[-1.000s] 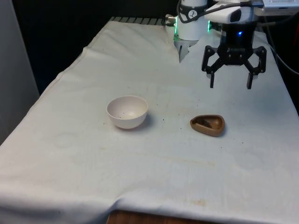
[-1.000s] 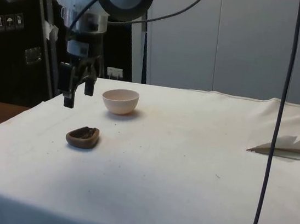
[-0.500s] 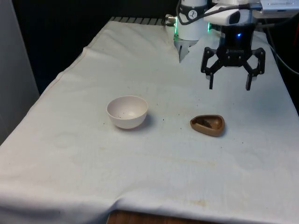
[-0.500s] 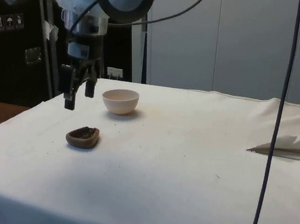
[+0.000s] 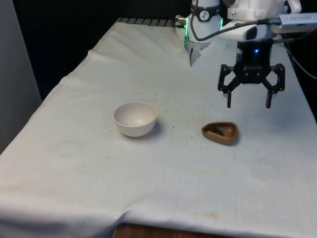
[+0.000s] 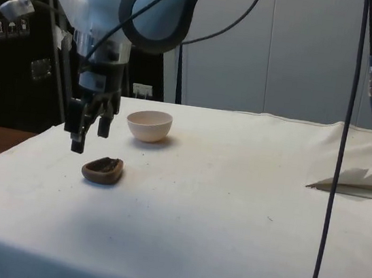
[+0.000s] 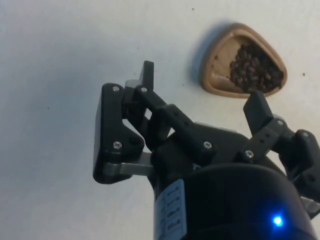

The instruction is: Pour the coffee beans from the cup into the bowl.

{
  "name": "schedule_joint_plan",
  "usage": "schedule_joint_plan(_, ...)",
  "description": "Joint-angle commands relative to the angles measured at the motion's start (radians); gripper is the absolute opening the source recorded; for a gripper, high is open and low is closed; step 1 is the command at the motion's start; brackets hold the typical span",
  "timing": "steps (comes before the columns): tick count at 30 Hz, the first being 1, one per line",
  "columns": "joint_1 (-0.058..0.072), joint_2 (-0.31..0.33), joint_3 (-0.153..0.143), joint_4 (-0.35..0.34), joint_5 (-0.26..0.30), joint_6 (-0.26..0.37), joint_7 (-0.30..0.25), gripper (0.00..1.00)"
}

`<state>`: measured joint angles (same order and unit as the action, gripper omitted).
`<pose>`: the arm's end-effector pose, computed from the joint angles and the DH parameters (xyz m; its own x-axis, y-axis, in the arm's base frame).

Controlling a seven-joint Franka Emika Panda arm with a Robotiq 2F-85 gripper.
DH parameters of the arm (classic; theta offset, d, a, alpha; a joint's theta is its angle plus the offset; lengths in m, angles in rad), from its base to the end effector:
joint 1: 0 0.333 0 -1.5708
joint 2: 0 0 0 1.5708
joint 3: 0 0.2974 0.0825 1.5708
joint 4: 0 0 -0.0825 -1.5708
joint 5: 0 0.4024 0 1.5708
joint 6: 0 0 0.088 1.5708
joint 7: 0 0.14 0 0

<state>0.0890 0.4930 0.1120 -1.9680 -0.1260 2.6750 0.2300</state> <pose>0.6335 0.1307 0.1789 0.9748 0.0544 0.2165 0.0608 -0.9979 -0.0232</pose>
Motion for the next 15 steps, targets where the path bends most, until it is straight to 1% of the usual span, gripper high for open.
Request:
schedule_joint_plan(1,0.008,0.007,-0.006,0.003,-0.007,0.016,0.013,1.0)
schedule_joint_plan(3,0.008,0.015,-0.007,0.004,-0.007,0.023,0.015,1.0)
schedule_joint_plan(4,0.002,0.013,0.001,0.002,0.0,0.017,0.005,1.0)
schedule_joint_plan(5,0.008,0.018,-0.007,0.005,-0.007,0.026,0.016,1.0)
schedule_joint_plan(8,0.009,0.034,-0.009,0.012,-0.008,0.029,0.017,1.0)
schedule_joint_plan(10,0.011,0.043,-0.012,0.019,-0.01,0.022,0.02,1.0)
schedule_joint_plan(11,0.014,0.052,-0.014,0.028,-0.011,0.014,0.023,1.0)
schedule_joint_plan(12,0.001,0.044,0.0,0.018,0.0,0.02,0.006,1.0)
schedule_joint_plan(13,0.015,0.056,-0.015,0.033,-0.013,0.009,0.025,1.0)
schedule_joint_plan(15,0.019,0.065,-0.017,0.043,-0.017,-0.003,0.031,1.0)
